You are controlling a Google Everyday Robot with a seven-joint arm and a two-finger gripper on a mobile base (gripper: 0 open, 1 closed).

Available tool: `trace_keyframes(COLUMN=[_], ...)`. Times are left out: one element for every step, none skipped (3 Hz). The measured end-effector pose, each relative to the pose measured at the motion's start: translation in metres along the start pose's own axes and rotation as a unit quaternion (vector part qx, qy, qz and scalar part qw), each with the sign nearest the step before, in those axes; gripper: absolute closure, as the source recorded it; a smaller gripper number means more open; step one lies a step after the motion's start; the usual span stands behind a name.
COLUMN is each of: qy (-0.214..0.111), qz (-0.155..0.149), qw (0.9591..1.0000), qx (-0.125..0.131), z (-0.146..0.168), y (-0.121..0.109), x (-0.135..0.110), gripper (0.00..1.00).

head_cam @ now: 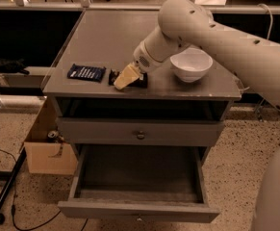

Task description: Place rxbar chocolate into middle drawer

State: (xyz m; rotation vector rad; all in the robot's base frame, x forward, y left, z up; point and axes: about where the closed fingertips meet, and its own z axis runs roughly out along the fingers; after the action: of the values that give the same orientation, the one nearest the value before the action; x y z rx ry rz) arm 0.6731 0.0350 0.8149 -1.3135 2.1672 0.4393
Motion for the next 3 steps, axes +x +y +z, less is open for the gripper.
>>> trace_keyframes(qy=[0.0, 0.0, 0.0], qz=[0.0, 0.0, 0.0], qw=[1.0, 1.0, 1.0], qx=[0.0, 0.0, 0.0], z=[0.0, -0.012, -0.012], y=[0.0, 0.0, 0.0], x=[0.0, -0.009, -0.009], gripper=[1.0, 1.0, 1.0])
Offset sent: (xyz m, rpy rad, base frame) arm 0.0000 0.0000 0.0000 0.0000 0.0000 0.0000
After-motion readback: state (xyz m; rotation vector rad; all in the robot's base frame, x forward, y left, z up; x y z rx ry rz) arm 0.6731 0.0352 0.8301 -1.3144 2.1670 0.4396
